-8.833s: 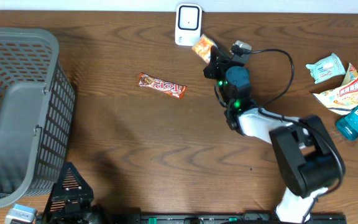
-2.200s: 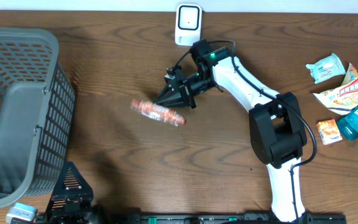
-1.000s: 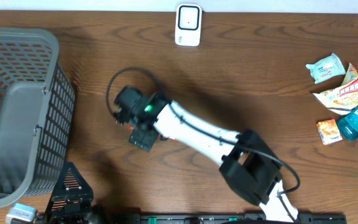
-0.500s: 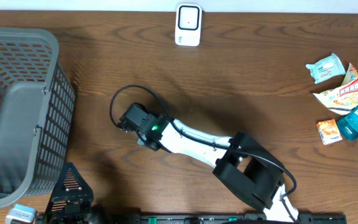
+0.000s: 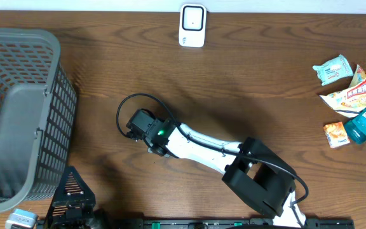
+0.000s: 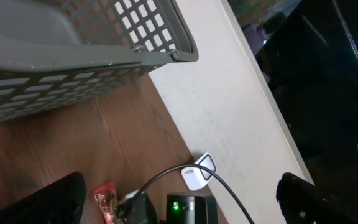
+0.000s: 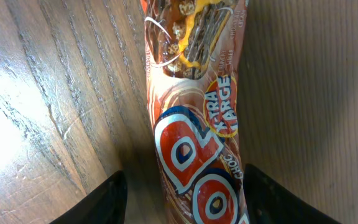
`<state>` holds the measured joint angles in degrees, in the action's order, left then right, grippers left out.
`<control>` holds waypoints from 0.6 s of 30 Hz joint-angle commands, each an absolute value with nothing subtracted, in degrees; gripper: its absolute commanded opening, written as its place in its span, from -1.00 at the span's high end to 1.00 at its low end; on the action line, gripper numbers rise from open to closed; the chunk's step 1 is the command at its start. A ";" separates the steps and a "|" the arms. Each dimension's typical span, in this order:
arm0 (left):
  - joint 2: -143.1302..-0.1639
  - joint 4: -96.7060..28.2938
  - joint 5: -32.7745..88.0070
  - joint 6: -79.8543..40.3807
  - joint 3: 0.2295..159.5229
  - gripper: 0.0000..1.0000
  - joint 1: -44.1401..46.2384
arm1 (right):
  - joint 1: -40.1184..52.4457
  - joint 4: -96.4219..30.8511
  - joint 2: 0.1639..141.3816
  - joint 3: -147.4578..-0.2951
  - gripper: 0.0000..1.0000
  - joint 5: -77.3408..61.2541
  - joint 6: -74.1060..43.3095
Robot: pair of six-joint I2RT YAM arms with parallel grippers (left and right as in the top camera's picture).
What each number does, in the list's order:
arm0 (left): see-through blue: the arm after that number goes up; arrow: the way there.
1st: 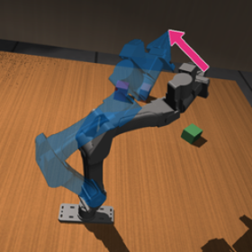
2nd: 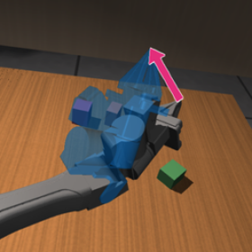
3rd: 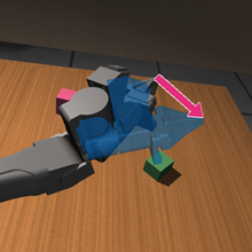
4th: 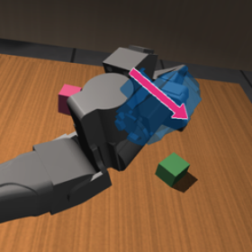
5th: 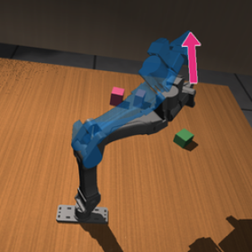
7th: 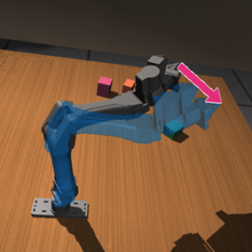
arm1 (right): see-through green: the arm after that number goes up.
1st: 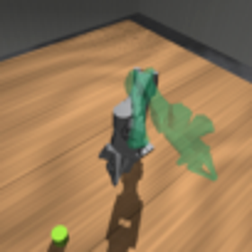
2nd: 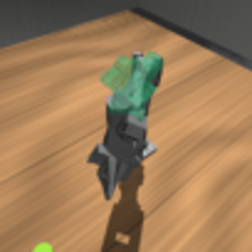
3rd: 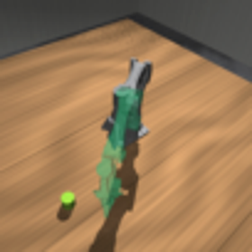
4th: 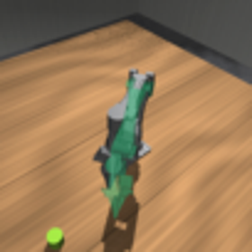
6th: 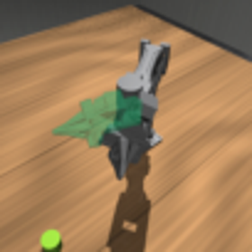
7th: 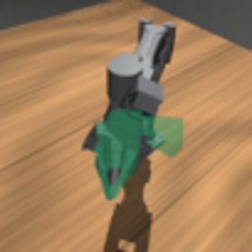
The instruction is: Scan the item barcode
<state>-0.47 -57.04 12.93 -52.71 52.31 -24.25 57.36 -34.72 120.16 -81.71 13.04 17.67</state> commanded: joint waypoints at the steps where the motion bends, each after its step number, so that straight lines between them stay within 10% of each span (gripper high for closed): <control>1: -0.16 -56.97 12.36 -52.18 53.45 -0.96 -24.01 | 57.54 -34.24 123.76 -78.59 -0.16 8.71 18.92; 14: -0.16 -56.97 12.34 -52.16 53.60 -0.95 -22.79 | 56.97 -31.66 123.87 -76.90 0.16 1.67 18.85; 18: -0.16 -56.97 12.34 -52.16 53.67 -0.96 -22.48 | 55.42 -32.56 123.87 -76.93 0.98 1.32 15.42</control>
<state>-0.47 -57.04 12.91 -52.71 52.34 -22.98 56.88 -30.22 120.11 -80.12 4.73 18.13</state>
